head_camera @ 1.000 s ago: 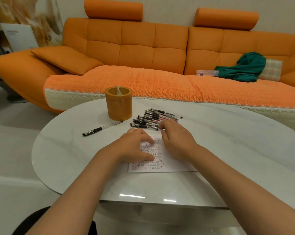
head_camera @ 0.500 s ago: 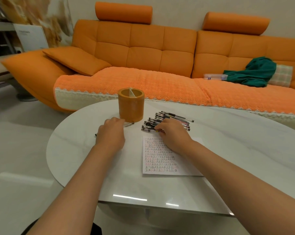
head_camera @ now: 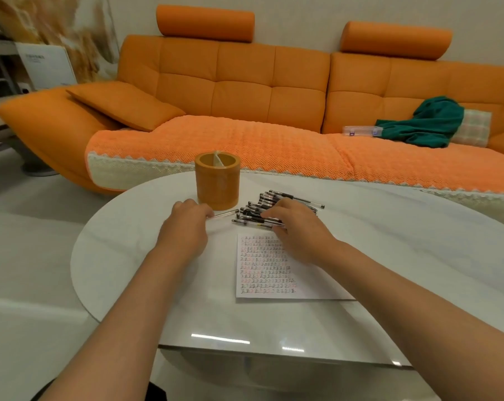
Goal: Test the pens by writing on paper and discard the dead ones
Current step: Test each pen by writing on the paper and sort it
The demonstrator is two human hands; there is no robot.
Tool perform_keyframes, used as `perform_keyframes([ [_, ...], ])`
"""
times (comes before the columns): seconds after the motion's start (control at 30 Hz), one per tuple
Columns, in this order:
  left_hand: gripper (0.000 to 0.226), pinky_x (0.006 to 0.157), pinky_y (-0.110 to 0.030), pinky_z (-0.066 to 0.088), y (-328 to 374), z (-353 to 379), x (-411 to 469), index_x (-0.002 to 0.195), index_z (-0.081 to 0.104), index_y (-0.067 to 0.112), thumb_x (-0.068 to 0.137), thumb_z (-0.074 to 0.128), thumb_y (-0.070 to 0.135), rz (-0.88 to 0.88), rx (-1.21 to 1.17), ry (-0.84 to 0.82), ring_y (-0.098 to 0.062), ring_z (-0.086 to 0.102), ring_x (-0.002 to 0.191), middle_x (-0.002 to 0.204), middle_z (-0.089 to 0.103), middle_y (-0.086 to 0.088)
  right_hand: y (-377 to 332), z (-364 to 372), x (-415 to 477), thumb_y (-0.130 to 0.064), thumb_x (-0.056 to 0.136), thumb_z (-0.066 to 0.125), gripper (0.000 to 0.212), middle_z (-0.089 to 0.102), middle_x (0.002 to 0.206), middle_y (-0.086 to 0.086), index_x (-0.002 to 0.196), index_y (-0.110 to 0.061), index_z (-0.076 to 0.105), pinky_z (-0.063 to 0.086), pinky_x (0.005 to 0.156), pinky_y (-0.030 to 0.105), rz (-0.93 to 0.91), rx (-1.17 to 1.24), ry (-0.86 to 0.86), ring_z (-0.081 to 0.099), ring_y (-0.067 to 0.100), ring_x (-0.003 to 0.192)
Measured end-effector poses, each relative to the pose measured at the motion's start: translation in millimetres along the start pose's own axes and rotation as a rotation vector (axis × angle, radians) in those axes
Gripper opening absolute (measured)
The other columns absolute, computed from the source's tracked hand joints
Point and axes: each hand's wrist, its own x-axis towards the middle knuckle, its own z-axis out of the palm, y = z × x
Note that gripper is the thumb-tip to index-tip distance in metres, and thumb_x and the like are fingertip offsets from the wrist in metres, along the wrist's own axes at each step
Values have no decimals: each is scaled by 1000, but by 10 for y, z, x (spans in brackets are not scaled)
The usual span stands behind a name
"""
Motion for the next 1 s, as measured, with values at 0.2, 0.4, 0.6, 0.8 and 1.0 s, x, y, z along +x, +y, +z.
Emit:
perform_keyframes([
  [0.2,44,89,-26,41,339,48,-130,130,63,25,96,54,-2,348,-187,37,-11,42,109,117,55,7,-59,-142,-180,-12,92,62,52,50,135,2,141,-24,51,42,103,38,-62,2,105,46,23,124],
  [0.4,33,87,-31,50,668,113,-225,124,60,21,95,61,6,515,-359,69,-8,50,100,104,58,10,-28,-258,-342,-23,102,52,53,63,127,0,152,-27,37,42,94,37,-42,-37,9,54,24,114],
  [0.6,35,92,-28,50,743,96,-264,130,58,32,95,62,37,409,-191,10,-6,53,109,121,60,14,215,-308,-442,-22,105,43,31,60,125,-5,130,-27,61,45,86,33,69,-28,-8,53,19,117],
  [0.8,26,79,-34,54,753,113,-238,120,68,34,95,63,37,314,-176,-120,-7,60,90,104,69,12,333,-259,-519,-20,101,44,29,64,121,-6,124,-25,62,42,86,31,73,-50,-22,56,19,111],
  [1.0,19,65,-31,51,857,202,-283,106,70,34,90,69,42,398,-272,-73,-7,59,74,79,64,16,151,-280,-552,-42,103,44,29,64,107,-12,118,-26,62,46,75,29,-43,21,-38,57,10,96],
])
